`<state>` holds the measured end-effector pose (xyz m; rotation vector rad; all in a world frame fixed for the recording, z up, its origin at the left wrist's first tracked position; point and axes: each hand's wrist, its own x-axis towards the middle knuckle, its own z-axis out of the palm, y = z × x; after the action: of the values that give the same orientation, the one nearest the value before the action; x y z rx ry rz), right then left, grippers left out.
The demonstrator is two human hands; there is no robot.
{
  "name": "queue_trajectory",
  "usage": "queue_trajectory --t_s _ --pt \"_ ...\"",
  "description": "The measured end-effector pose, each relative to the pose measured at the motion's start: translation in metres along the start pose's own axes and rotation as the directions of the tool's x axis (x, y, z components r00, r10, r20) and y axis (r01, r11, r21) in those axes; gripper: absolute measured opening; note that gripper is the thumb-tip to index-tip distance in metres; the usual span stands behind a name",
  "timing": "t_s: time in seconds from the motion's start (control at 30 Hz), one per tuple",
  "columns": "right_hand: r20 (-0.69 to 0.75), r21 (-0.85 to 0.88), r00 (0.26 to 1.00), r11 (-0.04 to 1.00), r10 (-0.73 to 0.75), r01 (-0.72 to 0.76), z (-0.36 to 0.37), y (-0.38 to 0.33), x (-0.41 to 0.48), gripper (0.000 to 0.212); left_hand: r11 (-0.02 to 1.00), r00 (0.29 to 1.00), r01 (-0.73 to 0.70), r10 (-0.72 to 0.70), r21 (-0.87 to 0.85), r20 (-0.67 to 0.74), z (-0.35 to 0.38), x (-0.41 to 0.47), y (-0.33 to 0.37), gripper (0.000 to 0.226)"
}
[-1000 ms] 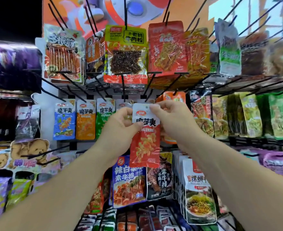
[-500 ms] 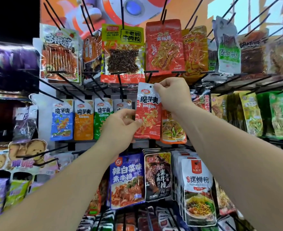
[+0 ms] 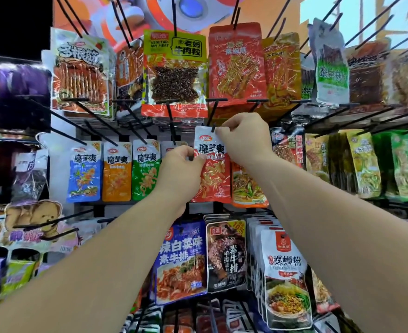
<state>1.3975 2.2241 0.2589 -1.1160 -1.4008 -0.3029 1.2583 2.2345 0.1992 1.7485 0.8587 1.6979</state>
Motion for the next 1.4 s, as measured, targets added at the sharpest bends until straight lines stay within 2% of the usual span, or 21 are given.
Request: queue_trajectory --t_s 0.07,0.13,0.2,0.27,0.33,0.4,0.47,0.53,0.67,0.8,1.0,1.23,1.4 --pt "-0.023 -0.116 0.991 0.984 -0.135 0.132 0.0 0.004 -0.01 0.022 0.999 1.0 0.022 -0.022 0.026 -0.018 0.0 0.005 -0.003 0.011" --pt "-0.037 -0.235 0.933 0.911 -0.358 0.34 -0.002 0.01 -0.022 0.023 0.998 0.999 0.043 -0.042 0.039 -0.034 0.0 0.01 -0.006 0.014" --pt "0.045 -0.399 0.841 0.762 -0.539 0.51 -0.003 0.021 -0.029 0.025 0.995 0.998 0.05 -0.047 0.083 -0.042 0.002 0.014 -0.009 0.02" --pt "0.206 -0.545 0.791 0.604 -0.576 0.582 -0.004 0.031 -0.031 0.036 0.994 0.998 0.066 -0.063 0.083 -0.03 0.003 0.017 -0.012 0.019" --pt "0.389 -0.605 0.767 0.486 -0.511 0.631 -0.007 0.035 -0.032 0.049 0.993 0.996 0.09 -0.089 0.079 -0.006 0.003 0.018 -0.015 0.019" --pt "0.511 -0.613 0.74 0.418 -0.438 0.67 -0.01 0.037 -0.033 0.058 0.989 0.995 0.095 -0.096 0.118 0.003 -0.002 0.012 -0.017 0.017" --pt "0.584 -0.621 0.721 0.368 -0.373 0.692 -0.014 0.037 -0.034 0.063 0.963 0.999 0.038 -0.034 0.265 -0.019 -0.012 0.005 -0.022 0.013" --pt "0.628 -0.633 0.712 0.325 -0.315 0.702 -0.015 0.035 -0.036 0.065 0.891 0.998 -0.033 0.056 0.453 -0.037 -0.028 -0.008 -0.025 0.014" --pt "0.668 -0.655 0.708 0.269 -0.232 0.706 -0.01 0.026 -0.035 0.07 0.793 0.983 -0.185 0.142 0.58 0.118 -0.048 -0.041 -0.028 0.028" --pt "0.729 -0.649 0.679 0.226 -0.089 0.726 -0.002 0.014 -0.024 0.077 0.803 0.971 -0.206 0.097 0.559 0.219 -0.053 -0.048 -0.048 0.038" --pt "0.744 -0.668 0.666 0.068 0.049 0.741 0.018 0.009 -0.012 0.076 0.85 0.972 -0.174 0.067 0.497 0.226 -0.046 -0.052 -0.063 0.041" --pt "0.715 -0.662 0.676 -0.136 0.18 0.737 0.038 0.011 0.005 0.072 0.852 0.972 -0.182 0.079 0.49 0.223 -0.047 -0.053 -0.065 0.041" --pt "0.711 -0.652 0.675 -0.176 0.196 0.738 0.037 0.013 0.001 0.068 0.856 0.971 -0.189 0.089 0.482 0.223 -0.046 -0.055 -0.064 0.041"
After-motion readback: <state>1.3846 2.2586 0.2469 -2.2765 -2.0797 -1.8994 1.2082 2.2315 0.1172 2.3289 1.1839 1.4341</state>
